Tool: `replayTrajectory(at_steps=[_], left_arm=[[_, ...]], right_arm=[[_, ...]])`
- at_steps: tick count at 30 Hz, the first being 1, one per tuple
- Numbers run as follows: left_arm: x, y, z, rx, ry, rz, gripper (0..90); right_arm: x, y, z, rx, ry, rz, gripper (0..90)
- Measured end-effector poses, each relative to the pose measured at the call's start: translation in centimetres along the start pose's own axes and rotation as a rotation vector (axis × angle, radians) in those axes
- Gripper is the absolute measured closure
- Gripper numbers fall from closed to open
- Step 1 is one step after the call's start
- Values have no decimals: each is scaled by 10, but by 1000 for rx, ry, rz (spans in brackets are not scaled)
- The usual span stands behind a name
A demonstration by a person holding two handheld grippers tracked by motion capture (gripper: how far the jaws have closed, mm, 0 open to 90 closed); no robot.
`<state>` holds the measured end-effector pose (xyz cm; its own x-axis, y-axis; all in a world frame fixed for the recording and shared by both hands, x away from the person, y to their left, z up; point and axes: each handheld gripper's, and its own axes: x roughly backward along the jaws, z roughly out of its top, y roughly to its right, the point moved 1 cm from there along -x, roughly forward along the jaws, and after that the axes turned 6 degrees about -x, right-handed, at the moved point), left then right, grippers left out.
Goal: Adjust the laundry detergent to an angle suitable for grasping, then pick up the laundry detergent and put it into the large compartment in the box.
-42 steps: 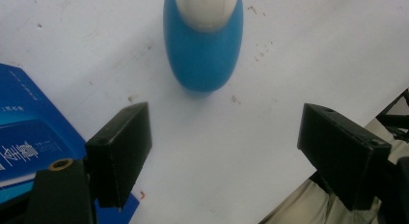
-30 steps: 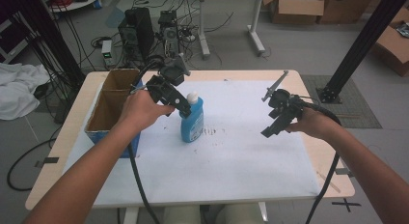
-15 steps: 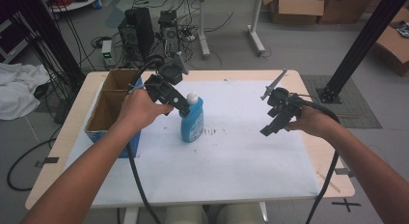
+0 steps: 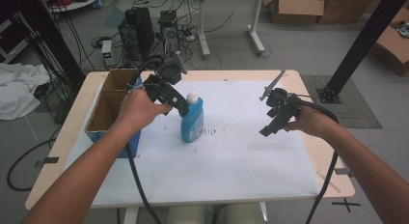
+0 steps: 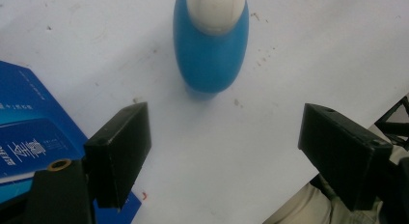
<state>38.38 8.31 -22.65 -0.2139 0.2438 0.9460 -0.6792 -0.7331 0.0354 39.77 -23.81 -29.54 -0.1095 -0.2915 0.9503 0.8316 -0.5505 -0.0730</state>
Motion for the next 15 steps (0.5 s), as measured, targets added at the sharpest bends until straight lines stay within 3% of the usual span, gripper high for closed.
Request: replayTrajectory(at_steps=[10, 15], left_arm=[[1, -2, 4, 19, 12, 5, 193], [3, -4, 15, 27, 20, 10, 193]], right_arm=[[0, 2, 0, -6, -2, -1, 172], [1, 3, 0, -3, 1, 3, 173]])
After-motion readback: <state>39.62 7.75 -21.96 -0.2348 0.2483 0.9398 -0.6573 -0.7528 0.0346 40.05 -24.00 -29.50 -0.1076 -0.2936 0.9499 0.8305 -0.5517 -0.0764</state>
